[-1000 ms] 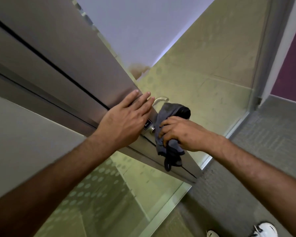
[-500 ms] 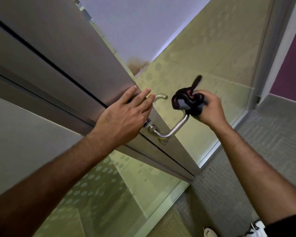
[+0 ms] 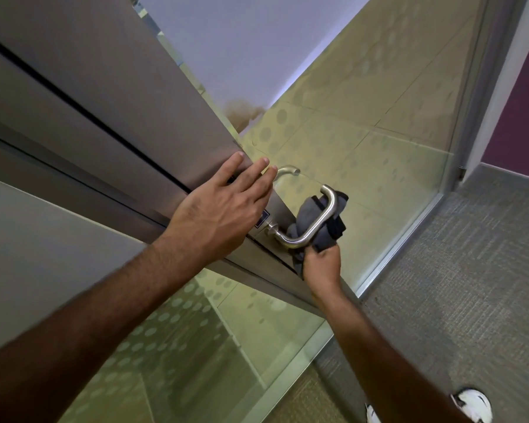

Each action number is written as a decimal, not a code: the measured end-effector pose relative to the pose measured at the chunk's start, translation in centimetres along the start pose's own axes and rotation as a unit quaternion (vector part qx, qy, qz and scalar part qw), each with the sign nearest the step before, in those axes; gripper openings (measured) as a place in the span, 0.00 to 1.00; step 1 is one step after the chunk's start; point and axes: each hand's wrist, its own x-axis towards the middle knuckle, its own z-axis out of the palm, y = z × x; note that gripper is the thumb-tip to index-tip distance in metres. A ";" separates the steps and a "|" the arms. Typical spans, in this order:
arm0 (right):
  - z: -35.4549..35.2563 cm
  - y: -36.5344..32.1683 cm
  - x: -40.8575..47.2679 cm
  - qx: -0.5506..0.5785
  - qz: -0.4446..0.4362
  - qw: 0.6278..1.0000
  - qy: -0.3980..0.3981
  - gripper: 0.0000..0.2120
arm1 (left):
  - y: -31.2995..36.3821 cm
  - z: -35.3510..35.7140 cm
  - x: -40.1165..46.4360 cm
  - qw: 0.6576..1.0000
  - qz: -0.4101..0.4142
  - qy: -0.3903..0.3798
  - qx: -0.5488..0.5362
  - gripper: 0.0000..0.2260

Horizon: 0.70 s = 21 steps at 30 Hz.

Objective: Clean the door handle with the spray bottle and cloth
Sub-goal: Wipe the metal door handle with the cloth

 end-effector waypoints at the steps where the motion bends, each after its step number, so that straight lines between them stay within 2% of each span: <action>1: 0.3 0.5 -0.4 0.006 -0.004 1.000 0.003 0.08 | 0.0 0.0 0.0 1.000 0.000 -0.001 -0.003 0.28; 4: 0.3 1.6 -1.4 0.013 -0.001 1.000 -0.025 0.14 | 0.1 0.1 0.1 1.000 -0.002 0.000 -0.005 0.28; 6: -0.4 2.4 -1.9 -0.080 -0.076 0.992 -0.058 0.23 | 0.1 0.0 0.0 1.000 -0.001 0.002 0.000 0.28; 9: -2.4 2.6 -1.7 -0.228 -0.188 0.952 -0.076 0.31 | 0.0 -0.2 0.0 1.000 -0.002 0.002 -0.001 0.28; 11: -3.9 2.6 -1.3 -0.219 -0.221 0.950 -0.002 0.32 | 0.0 -0.3 -0.1 1.000 0.005 -0.002 -0.007 0.27; 13: -5.1 1.9 -1.6 -0.101 -0.222 0.963 0.118 0.29 | 0.1 -0.2 -0.1 1.000 -0.001 0.000 -0.008 0.27; 14: -5.5 1.3 -1.9 -0.074 -0.259 0.949 0.164 0.28 | 0.1 -0.2 0.0 1.000 -0.004 0.001 -0.007 0.27; 15: -5.4 0.6 -2.2 -0.086 -0.313 0.927 0.188 0.26 | 0.1 -0.1 0.0 1.000 -0.004 0.000 -0.009 0.27; 17: -4.2 -1.4 -2.2 -0.156 -0.427 0.875 0.169 0.24 | 0.1 -0.2 0.0 1.000 0.002 0.003 -0.013 0.27; 19: -2.0 -3.7 -2.1 -0.300 -0.515 0.796 0.104 0.21 | 0.1 -0.3 0.0 1.000 0.003 0.008 -0.009 0.26; 21: 0.0 -4.5 -2.1 -0.437 -0.553 0.710 0.008 0.22 | 0.1 -0.4 0.0 1.000 0.009 0.004 0.000 0.25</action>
